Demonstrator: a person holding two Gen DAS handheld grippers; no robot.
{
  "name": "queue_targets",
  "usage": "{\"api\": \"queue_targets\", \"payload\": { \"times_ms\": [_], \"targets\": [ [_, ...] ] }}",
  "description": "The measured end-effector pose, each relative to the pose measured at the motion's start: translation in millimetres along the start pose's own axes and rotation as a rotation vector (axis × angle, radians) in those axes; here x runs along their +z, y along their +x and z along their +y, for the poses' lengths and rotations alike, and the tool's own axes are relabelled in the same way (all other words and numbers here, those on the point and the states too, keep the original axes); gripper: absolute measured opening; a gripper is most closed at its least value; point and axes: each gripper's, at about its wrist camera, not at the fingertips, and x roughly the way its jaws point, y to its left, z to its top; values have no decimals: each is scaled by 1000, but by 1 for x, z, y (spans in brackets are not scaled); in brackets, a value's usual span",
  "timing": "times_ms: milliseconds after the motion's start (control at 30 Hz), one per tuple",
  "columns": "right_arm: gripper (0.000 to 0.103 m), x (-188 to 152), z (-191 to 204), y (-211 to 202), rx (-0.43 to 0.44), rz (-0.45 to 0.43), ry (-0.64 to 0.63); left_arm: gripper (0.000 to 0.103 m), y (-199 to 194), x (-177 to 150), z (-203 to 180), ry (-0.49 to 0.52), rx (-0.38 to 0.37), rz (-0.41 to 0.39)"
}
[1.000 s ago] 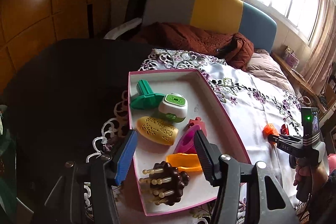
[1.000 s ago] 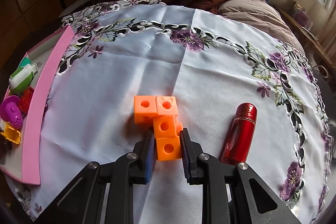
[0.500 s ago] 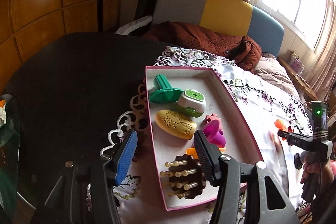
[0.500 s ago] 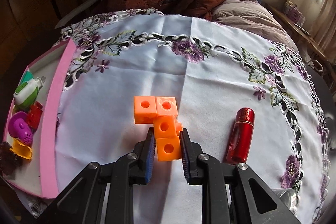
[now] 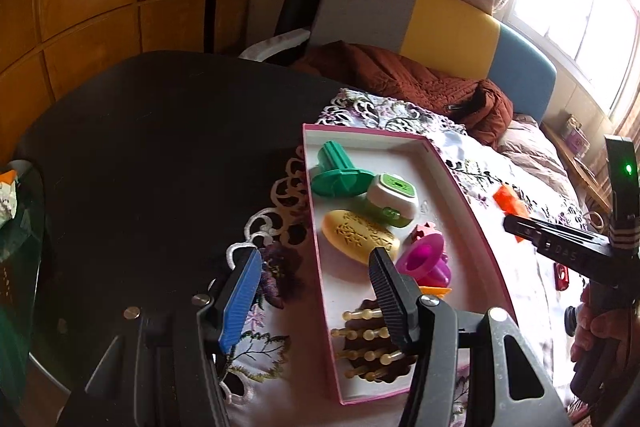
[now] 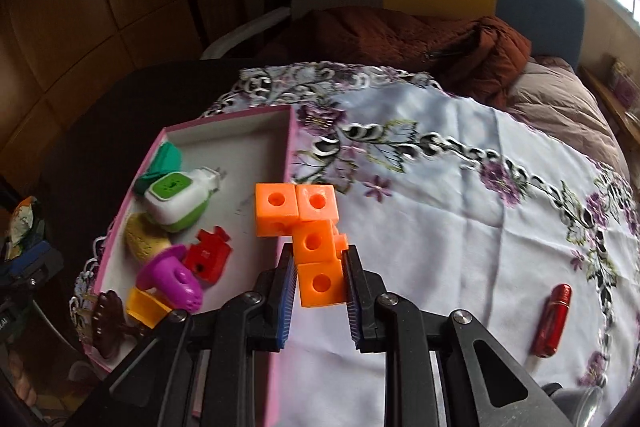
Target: Organize rigid objects
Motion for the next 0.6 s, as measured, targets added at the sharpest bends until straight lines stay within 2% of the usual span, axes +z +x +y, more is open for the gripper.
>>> {"api": "queue_targets", "payload": {
  "times_ms": [100,333,400,500,600],
  "targets": [
    [22,11,21,14,9,7,-39,57,0,1,4,-14,4,1],
    [22,21,38,68,-26,124,-50,57,4,1,10,-27,10,12],
    [22,21,35,71,-23,110,-35,57,4,1,13,-38,6,11],
    [22,19,33,79,-34,149,-21,57,8,0,11,-28,7,25],
    [22,15,34,81,-42,141,-36,57,9,0,8,-22,5,26]
  ]
}}
